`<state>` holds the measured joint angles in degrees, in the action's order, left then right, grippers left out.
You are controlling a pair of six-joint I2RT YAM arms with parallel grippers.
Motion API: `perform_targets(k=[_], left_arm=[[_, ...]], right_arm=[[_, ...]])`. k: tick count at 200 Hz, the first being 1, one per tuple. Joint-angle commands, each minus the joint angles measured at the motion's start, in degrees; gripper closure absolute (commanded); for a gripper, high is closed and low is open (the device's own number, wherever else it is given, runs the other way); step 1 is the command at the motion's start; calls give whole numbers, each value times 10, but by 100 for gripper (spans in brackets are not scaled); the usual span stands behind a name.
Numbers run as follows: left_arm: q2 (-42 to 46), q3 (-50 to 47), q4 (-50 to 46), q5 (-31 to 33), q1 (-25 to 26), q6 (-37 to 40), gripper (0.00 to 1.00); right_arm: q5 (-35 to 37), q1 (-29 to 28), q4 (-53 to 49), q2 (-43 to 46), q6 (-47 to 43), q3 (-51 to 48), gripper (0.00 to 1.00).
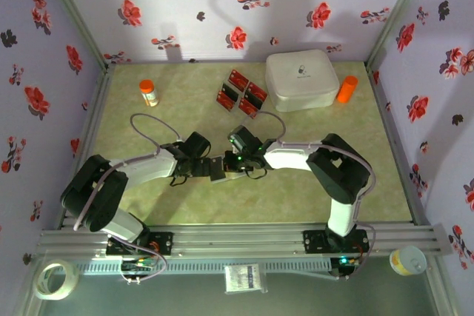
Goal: Put the credit cards into the card holder
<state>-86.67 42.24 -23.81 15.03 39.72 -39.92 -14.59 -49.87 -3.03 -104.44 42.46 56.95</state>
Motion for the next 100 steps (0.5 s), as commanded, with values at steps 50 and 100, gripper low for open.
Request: perform_targets(k=[50,100], left_arm=[[-8,-4,2,8,-5,12,0],[-8,-1,1,6,-5,14,0]], right_arm=[[68,66,-133,120,-72,-10,61],[133,75,-194,103,-122,-3,50]])
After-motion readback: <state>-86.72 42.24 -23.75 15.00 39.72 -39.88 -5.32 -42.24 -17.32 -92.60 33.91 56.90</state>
